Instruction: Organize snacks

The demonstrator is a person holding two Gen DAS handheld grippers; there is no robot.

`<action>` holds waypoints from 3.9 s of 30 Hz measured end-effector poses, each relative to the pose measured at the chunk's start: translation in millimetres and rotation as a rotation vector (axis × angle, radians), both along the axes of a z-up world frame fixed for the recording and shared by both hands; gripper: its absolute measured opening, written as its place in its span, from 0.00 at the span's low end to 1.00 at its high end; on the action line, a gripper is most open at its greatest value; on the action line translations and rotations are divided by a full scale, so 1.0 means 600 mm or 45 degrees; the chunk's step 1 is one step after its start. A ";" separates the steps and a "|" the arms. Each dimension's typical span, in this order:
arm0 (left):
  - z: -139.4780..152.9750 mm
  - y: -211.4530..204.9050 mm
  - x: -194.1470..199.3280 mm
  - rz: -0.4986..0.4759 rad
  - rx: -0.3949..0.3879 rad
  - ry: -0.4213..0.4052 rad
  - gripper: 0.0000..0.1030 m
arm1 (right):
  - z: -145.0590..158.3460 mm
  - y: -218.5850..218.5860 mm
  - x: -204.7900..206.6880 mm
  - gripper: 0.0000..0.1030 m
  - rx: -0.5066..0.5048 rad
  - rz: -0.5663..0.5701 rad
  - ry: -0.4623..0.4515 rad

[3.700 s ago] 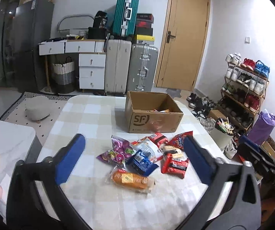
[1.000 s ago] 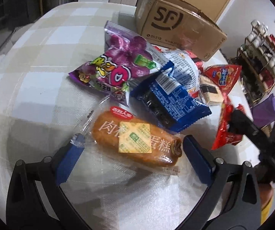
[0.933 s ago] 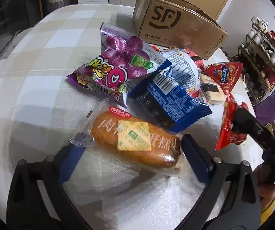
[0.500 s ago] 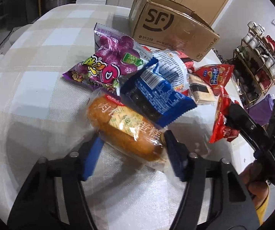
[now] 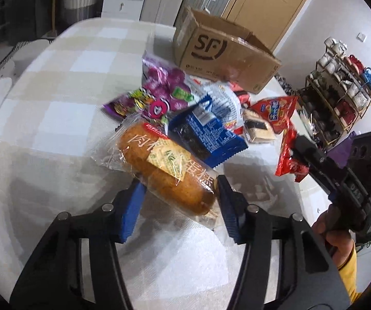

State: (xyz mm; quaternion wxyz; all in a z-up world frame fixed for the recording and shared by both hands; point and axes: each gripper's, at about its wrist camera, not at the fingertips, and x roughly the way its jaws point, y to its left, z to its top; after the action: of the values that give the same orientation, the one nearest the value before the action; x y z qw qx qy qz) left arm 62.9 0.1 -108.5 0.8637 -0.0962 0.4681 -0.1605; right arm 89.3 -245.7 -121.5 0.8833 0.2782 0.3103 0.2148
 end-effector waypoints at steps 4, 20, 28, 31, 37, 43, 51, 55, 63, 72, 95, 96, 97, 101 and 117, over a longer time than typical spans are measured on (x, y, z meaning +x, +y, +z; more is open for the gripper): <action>0.035 0.021 -0.018 0.005 -0.017 -0.079 0.51 | 0.013 0.003 -0.014 0.41 -0.018 -0.005 0.001; 0.197 0.047 -0.087 -0.063 -0.021 -0.400 0.51 | 0.198 0.031 -0.068 0.41 -0.131 -0.021 -0.202; 0.277 0.054 -0.098 -0.102 -0.037 -0.508 0.51 | 0.279 0.045 -0.076 0.41 -0.198 0.000 -0.284; 0.307 0.047 -0.094 -0.118 -0.034 -0.534 0.51 | 0.310 0.046 -0.073 0.41 -0.226 0.002 -0.316; 0.366 0.019 -0.054 -0.162 -0.024 -0.565 0.51 | 0.355 0.037 -0.044 0.41 -0.233 -0.002 -0.349; 0.408 -0.015 0.026 -0.174 -0.019 -0.565 0.51 | 0.386 0.022 0.008 0.41 -0.237 -0.010 -0.352; 0.441 -0.064 0.138 -0.192 -0.006 -0.547 0.51 | 0.405 0.010 0.098 0.41 -0.256 0.001 -0.334; 0.446 -0.095 0.195 -0.197 0.015 -0.536 0.51 | 0.405 0.004 0.143 0.41 -0.294 -0.009 -0.320; 0.406 -0.170 0.333 -0.204 0.054 -0.449 0.51 | 0.385 -0.017 0.265 0.41 -0.356 -0.021 -0.236; 0.313 -0.251 0.473 -0.214 0.127 -0.332 0.51 | 0.306 -0.054 0.400 0.41 -0.359 -0.040 -0.072; 0.088 -0.314 0.670 -0.221 0.236 -0.147 0.51 | 0.178 -0.044 0.494 0.41 -0.451 0.013 0.075; 0.082 -0.314 0.672 -0.220 0.237 -0.143 0.51 | 0.176 -0.041 0.492 0.41 -0.454 0.019 0.078; 0.074 -0.316 0.677 -0.223 0.238 -0.134 0.51 | 0.174 -0.038 0.493 0.41 -0.467 0.024 0.084; 0.049 -0.323 0.675 -0.223 0.256 -0.115 0.51 | 0.163 -0.029 0.491 0.41 -0.501 0.042 0.098; 0.002 -0.323 0.646 -0.238 0.326 -0.075 0.51 | 0.130 -0.024 0.491 0.41 -0.536 0.036 0.183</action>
State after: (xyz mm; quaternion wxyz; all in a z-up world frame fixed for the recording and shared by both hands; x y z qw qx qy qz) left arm 450.4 -193.6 -107.1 0.8636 0.0632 0.4659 -0.1820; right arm 384.2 -260.1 -43.3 0.8944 0.0977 0.4144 0.1373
